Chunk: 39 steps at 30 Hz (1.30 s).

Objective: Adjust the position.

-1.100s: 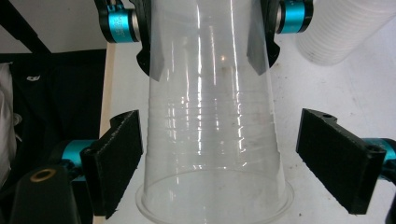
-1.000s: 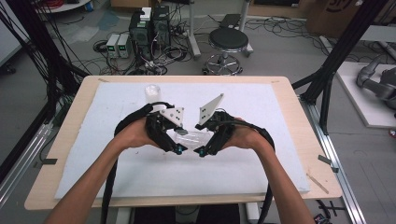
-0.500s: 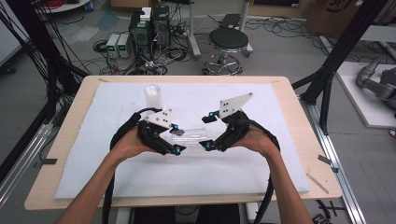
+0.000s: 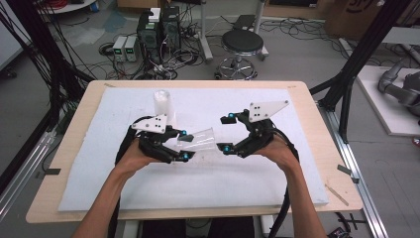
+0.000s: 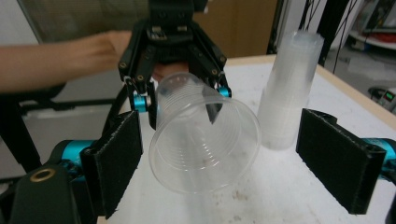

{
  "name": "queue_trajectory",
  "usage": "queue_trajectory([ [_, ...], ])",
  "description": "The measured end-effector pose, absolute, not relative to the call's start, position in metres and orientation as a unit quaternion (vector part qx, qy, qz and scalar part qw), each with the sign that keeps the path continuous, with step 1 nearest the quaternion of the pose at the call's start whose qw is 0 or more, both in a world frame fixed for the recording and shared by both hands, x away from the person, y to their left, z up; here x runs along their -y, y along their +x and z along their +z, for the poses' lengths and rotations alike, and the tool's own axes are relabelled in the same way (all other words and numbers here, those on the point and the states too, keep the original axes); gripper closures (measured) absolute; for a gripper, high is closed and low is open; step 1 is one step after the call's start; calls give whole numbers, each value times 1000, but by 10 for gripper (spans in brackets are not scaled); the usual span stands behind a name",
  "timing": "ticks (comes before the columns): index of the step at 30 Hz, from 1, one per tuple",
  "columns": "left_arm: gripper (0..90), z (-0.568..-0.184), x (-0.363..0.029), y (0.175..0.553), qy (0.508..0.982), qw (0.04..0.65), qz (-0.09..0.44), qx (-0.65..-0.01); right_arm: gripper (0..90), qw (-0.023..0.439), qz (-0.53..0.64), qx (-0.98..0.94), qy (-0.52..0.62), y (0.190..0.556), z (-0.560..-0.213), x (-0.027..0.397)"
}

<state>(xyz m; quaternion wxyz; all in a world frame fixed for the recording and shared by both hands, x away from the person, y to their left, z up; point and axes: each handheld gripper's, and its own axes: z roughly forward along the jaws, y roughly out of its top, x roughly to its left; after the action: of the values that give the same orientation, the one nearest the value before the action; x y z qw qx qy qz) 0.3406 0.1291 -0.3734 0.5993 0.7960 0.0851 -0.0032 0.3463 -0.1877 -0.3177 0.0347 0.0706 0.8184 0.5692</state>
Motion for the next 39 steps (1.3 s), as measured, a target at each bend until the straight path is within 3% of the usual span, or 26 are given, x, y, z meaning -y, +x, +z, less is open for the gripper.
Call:
queue_trajectory([
  [6, 414, -378, -136, 341, 768, 634, -4, -85, 148, 35, 597, -797, 85, 346, -325, 195],
  [39, 414, -372, -122, 339, 748, 661, 2, -61, 148, 0, 626, -776, 73, 345, -345, 177],
])
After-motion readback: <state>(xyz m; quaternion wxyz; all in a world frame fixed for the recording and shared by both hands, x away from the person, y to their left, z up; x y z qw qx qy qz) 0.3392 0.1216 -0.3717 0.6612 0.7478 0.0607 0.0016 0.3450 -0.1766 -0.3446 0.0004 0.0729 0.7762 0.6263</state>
